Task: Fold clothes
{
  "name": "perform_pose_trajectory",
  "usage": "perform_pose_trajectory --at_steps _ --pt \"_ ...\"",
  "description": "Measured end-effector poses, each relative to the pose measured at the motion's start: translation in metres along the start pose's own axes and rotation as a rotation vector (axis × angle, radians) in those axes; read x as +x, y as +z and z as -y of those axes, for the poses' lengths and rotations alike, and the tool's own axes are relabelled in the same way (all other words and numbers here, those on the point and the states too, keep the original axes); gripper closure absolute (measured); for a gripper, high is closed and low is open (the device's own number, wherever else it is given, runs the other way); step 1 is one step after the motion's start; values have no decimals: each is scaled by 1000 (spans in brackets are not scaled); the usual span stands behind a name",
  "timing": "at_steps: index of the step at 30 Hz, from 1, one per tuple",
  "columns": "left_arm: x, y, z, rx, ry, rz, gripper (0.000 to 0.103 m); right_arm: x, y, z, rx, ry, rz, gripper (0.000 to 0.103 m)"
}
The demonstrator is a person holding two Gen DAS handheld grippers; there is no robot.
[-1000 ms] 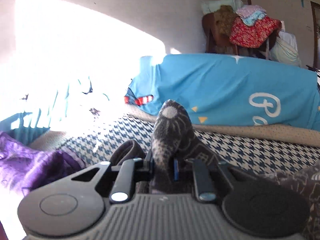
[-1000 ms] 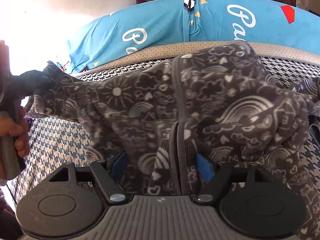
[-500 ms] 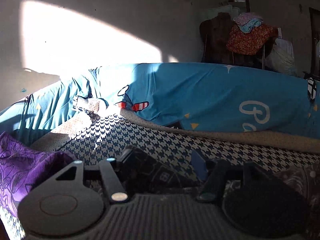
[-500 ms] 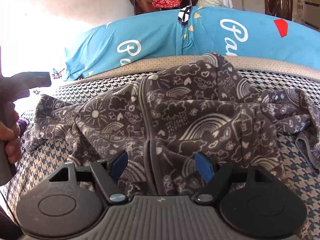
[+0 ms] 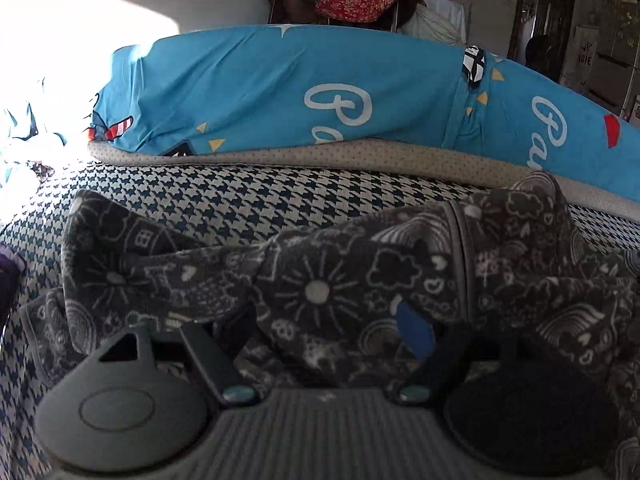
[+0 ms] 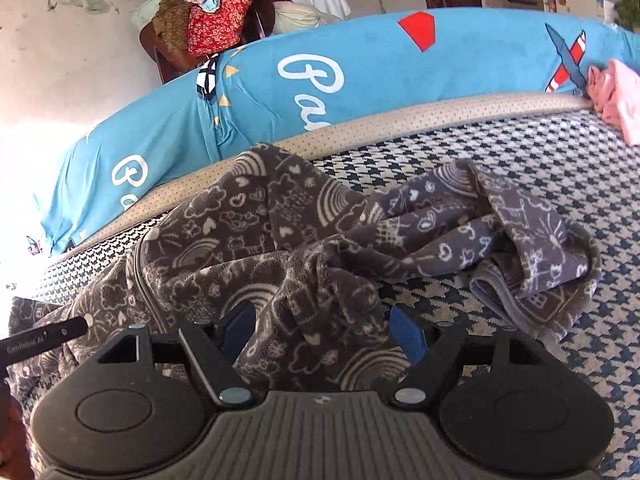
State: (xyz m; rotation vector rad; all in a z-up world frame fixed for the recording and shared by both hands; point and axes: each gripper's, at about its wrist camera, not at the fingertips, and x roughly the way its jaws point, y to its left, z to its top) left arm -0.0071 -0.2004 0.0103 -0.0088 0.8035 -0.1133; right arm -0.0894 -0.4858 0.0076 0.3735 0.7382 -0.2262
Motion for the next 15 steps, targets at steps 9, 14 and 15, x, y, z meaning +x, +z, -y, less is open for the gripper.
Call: perform_pose_trajectory --at_steps 9,14,15 --pt "5 -1 3 -4 -7 -40 21 29 -1 4 31 36 -36 30" --pt "8 -3 7 13 -5 -51 20 42 -5 7 54 16 -84 83" --pt "8 -3 8 14 -3 -53 20 40 -6 8 61 20 -79 85"
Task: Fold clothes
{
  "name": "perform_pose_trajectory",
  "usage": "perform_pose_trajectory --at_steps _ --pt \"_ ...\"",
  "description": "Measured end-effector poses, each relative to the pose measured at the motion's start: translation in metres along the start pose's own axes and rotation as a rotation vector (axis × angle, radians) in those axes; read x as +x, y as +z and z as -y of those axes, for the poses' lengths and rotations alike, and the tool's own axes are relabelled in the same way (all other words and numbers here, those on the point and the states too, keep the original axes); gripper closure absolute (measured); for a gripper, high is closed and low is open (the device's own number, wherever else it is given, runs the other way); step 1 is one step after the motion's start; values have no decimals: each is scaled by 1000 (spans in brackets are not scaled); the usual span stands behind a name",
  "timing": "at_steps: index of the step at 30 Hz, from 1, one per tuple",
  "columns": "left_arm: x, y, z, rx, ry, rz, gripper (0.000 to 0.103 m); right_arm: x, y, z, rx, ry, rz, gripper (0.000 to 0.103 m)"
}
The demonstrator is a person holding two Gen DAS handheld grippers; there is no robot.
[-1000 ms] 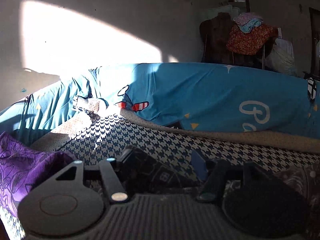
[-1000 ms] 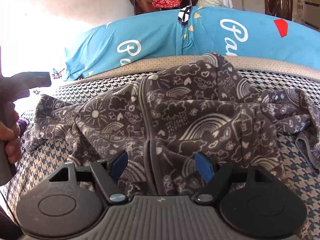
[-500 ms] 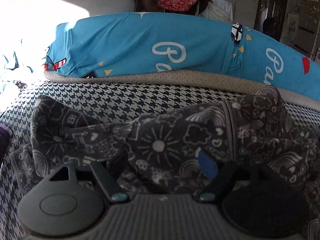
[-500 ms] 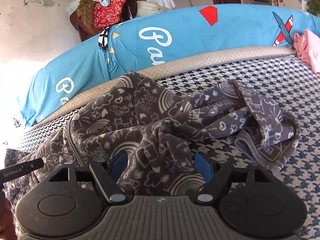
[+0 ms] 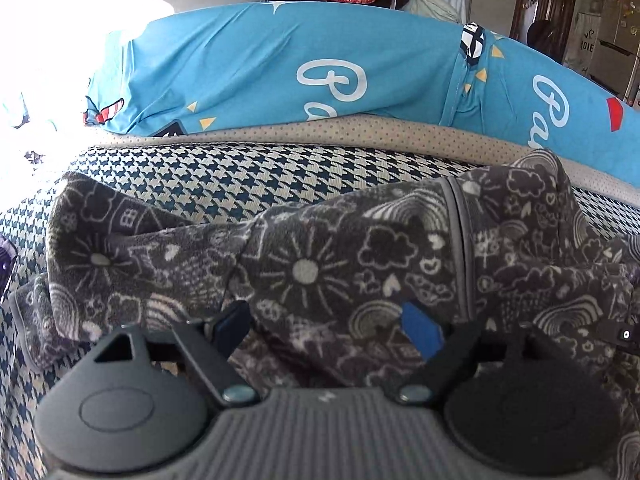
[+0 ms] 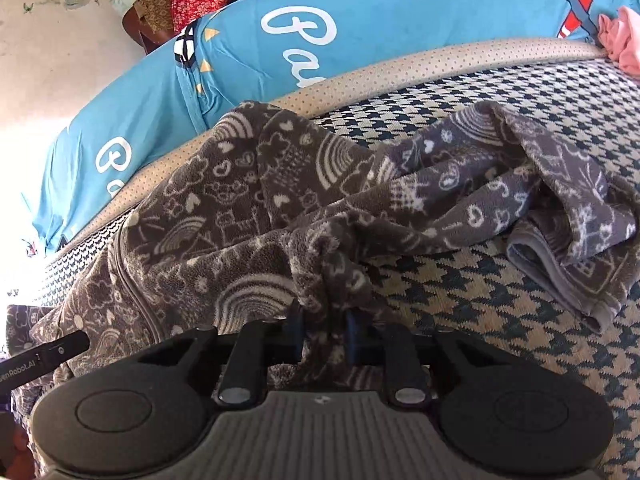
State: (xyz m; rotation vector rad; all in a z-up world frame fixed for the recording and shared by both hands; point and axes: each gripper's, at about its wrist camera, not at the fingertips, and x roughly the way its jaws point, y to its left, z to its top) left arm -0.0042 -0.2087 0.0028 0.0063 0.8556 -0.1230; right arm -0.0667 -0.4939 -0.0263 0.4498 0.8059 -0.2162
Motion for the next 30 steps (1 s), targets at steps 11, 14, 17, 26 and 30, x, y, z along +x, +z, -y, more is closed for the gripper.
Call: perform_pose_trajectory --at_steps 11,14,17,26,30 --pt "-20 6 -12 -21 -10 81 7 -83 -53 24 40 11 2 90" --pt "-21 6 -8 -8 -26 77 7 -89 -79 23 1 -51 -90 96" --pt "-13 2 1 25 -36 43 5 -96 -88 21 -55 -105 -103 96" --pt "15 -17 16 52 -17 -89 5 -116 -46 -5 -126 47 131 81" --pt "12 -15 17 51 -20 -73 5 -97 -21 -22 -146 79 150 64"
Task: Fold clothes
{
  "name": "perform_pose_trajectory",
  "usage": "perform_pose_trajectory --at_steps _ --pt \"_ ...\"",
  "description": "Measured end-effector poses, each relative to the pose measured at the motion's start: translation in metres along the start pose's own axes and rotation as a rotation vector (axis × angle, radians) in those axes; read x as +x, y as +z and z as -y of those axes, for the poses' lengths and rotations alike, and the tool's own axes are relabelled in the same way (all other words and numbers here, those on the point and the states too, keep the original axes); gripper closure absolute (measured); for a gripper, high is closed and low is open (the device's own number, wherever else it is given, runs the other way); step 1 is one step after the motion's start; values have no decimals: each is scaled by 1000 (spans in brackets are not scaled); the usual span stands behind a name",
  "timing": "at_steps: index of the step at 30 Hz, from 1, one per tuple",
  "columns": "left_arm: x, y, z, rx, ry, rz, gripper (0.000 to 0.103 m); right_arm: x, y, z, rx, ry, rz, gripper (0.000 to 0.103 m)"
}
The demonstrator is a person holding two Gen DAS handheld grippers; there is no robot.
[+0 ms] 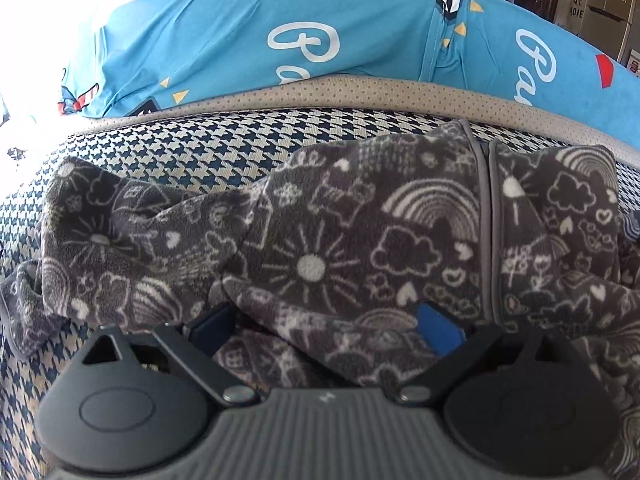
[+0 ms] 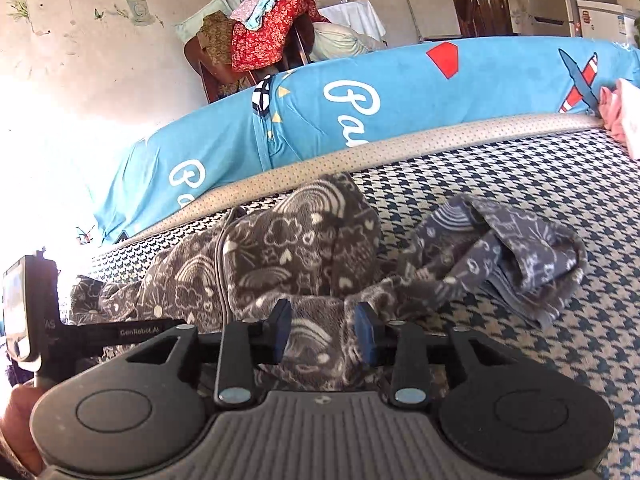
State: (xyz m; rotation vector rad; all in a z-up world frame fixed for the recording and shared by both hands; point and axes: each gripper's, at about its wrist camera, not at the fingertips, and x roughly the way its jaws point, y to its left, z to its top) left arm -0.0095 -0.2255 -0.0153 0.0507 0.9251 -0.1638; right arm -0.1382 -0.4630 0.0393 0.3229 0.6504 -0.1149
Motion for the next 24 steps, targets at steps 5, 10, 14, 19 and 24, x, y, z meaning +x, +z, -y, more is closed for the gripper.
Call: perform_pose_trajectory --at_steps 5,10,14,19,24 --pt "-11 11 -3 -32 -4 57 5 22 27 1 25 52 24 56" --pt "-4 14 -4 -54 -9 21 4 38 59 6 74 110 118 33" --pt "-3 12 -3 -42 -3 16 4 63 82 14 110 101 150 29" --pt "-3 14 -3 -42 -1 20 4 102 98 30 218 123 117 29" --pt "-4 17 -7 -57 4 24 4 139 101 29 221 115 26 25"
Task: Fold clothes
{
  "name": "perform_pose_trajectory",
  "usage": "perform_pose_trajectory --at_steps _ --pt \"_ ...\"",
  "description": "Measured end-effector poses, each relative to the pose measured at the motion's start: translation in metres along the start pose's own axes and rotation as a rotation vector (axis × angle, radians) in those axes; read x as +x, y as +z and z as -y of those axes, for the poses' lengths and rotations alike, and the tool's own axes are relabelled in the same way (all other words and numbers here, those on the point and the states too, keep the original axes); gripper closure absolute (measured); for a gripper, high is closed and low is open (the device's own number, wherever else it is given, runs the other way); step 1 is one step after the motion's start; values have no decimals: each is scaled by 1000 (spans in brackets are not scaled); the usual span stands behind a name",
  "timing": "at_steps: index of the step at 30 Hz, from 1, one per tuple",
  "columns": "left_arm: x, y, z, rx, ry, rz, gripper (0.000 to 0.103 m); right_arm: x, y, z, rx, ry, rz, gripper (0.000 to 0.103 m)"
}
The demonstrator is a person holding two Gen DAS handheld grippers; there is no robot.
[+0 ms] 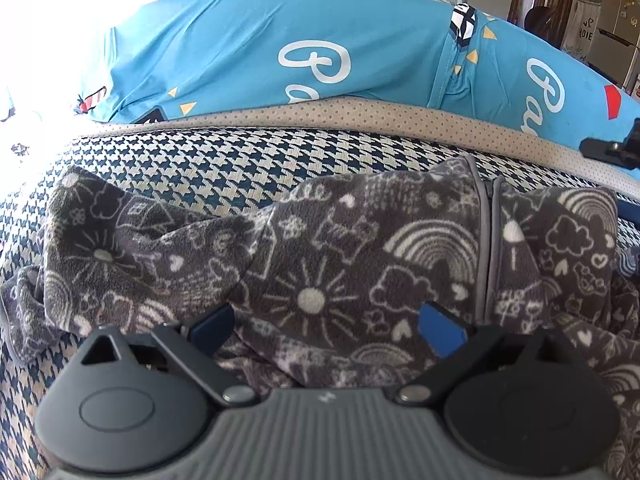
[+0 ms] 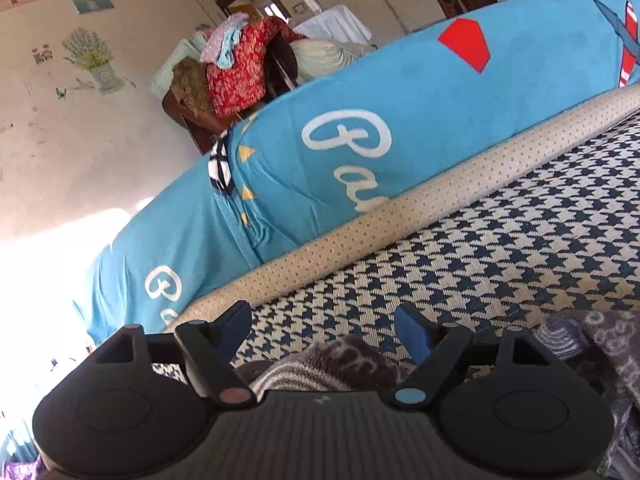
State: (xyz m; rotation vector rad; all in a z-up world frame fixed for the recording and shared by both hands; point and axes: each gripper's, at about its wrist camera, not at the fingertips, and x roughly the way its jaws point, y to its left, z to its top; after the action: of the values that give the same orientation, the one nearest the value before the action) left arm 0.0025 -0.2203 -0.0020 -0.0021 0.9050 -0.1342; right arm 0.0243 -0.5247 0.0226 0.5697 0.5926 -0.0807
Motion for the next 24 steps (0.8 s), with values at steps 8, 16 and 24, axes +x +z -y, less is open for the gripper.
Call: perform_pose_trajectory --at_steps 8,16,24 --pt "-7 15 -18 -69 32 54 4 15 -25 -15 -130 108 -218 66" --pt "-13 22 -35 -142 47 106 0 -38 -65 -54 -482 300 -262 81" --pt "-12 20 -30 -125 35 145 0 -96 -137 -100 -909 403 -329 80"
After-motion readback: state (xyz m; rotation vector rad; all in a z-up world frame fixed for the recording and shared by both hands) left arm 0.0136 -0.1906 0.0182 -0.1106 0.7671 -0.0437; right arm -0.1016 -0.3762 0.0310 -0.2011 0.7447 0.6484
